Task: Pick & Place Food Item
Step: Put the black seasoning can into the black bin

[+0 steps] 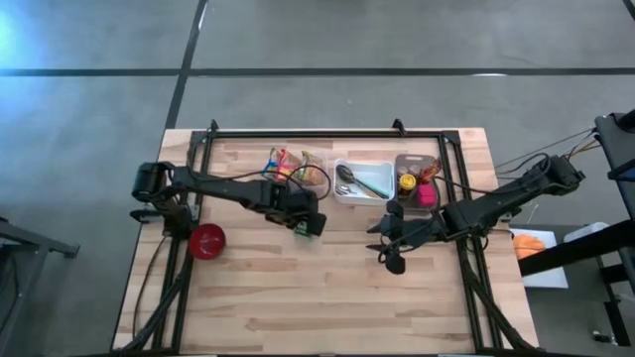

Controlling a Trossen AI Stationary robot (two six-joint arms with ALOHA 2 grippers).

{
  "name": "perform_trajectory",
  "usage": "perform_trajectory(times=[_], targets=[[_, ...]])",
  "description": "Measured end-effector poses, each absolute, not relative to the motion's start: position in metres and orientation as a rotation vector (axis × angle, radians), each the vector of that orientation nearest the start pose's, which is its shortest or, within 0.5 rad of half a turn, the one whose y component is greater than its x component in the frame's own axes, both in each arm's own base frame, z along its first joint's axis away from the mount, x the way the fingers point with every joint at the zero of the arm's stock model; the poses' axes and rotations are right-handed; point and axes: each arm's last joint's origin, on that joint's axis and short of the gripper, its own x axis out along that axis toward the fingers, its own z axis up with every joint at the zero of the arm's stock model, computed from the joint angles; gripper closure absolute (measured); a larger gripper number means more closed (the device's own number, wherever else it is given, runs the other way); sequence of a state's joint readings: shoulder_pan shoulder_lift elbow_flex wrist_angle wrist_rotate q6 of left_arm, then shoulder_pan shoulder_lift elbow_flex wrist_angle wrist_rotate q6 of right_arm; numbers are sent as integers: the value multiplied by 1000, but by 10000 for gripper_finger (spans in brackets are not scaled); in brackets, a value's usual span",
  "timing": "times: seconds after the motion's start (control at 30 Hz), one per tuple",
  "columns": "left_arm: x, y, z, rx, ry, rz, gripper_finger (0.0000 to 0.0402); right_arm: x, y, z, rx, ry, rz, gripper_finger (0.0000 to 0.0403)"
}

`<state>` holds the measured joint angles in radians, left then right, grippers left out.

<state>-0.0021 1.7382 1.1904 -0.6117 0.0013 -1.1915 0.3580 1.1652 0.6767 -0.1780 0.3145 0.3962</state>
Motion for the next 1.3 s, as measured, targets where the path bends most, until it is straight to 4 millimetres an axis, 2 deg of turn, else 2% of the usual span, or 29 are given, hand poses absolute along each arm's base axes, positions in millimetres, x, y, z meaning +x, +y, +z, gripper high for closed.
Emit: perform_trajectory(times=[0.37,0.63,1.3], targets=[[346,1,191,-1064,1025,706,59,223,74,225,155,628,-81,201],[351,0,172,-1034,1086,710,59,223,74,225,149,625,-79,201],[355,2,160,-1001,1099,752,59,224,74,226,110,623,-66,201]])
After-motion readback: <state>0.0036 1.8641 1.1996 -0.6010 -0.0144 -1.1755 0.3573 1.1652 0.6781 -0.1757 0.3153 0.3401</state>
